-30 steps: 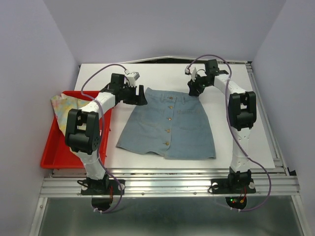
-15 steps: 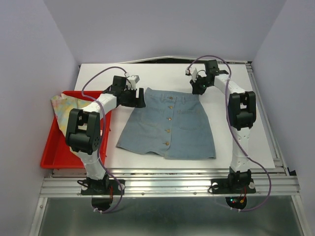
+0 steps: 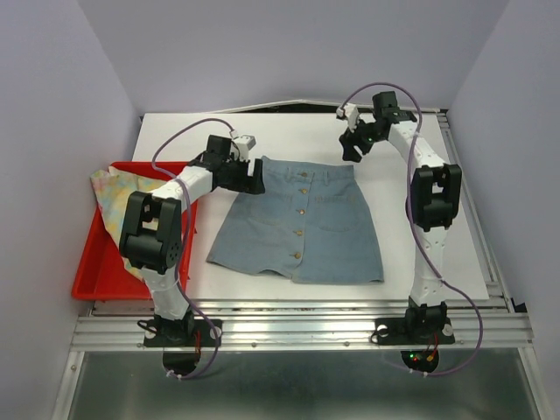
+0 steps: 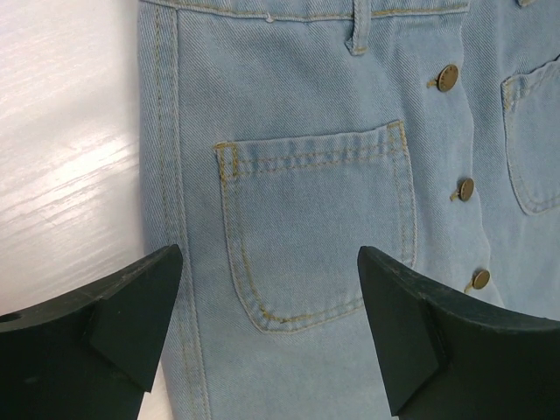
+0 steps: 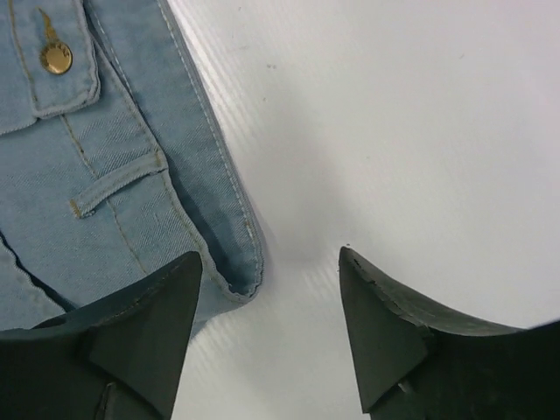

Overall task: Fold and stack the skirts
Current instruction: Flatten the skirt out

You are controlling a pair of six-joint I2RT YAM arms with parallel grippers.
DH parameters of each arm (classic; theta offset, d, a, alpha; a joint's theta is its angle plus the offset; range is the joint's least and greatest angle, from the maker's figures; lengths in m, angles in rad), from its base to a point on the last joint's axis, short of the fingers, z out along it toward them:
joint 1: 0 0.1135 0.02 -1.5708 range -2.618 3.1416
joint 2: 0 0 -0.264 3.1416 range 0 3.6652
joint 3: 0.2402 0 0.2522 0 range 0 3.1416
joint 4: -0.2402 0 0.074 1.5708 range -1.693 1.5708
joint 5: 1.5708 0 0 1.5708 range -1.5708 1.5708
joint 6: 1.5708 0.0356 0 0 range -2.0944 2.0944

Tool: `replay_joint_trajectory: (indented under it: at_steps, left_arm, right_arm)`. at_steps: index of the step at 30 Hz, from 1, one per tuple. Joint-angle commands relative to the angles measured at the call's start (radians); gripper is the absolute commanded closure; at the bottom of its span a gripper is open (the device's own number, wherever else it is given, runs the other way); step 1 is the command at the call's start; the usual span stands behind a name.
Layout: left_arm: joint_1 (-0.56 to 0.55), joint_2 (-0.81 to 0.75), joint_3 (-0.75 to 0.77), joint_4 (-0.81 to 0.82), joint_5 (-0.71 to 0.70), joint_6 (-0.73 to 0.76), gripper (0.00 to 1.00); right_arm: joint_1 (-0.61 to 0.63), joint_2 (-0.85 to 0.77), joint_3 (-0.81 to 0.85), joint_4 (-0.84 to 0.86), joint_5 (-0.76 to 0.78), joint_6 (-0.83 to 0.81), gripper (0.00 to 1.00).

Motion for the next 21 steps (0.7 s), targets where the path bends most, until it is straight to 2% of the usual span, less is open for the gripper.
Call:
replay_joint_trajectory:
  at_steps: [1, 5, 9, 15, 21]
  left_arm:
    - [0.001, -0.048, 0.005, 0.014, 0.02, 0.018, 0.05]
    - [0.007, -0.058, 0.016, 0.054, 0.007, 0.012, 0.03]
    - [0.009, 0.013, 0.15, 0.074, -0.046, 0.036, 0.07]
    - [0.01, 0.175, 0.364, 0.091, -0.051, 0.081, 0.13]
    - [0.016, 0.312, 0.519, 0.065, 0.006, 0.108, 0.22]
  right_arm:
    - [-0.001, 0.017, 0.111, -0.108, -0.016, -0.043, 0.26]
    - [-0.001, 0.013, 0.107, -0.082, 0.027, 0.079, 0.22]
    - [-0.029, -0.01, 0.084, -0.074, 0.025, 0.237, 0.24]
    - [-0.07, -0.101, -0.081, 0.005, -0.002, 0.302, 0.23]
    - [-0.07, -0.084, -0.115, 0.015, -0.062, 0.3, 0.21]
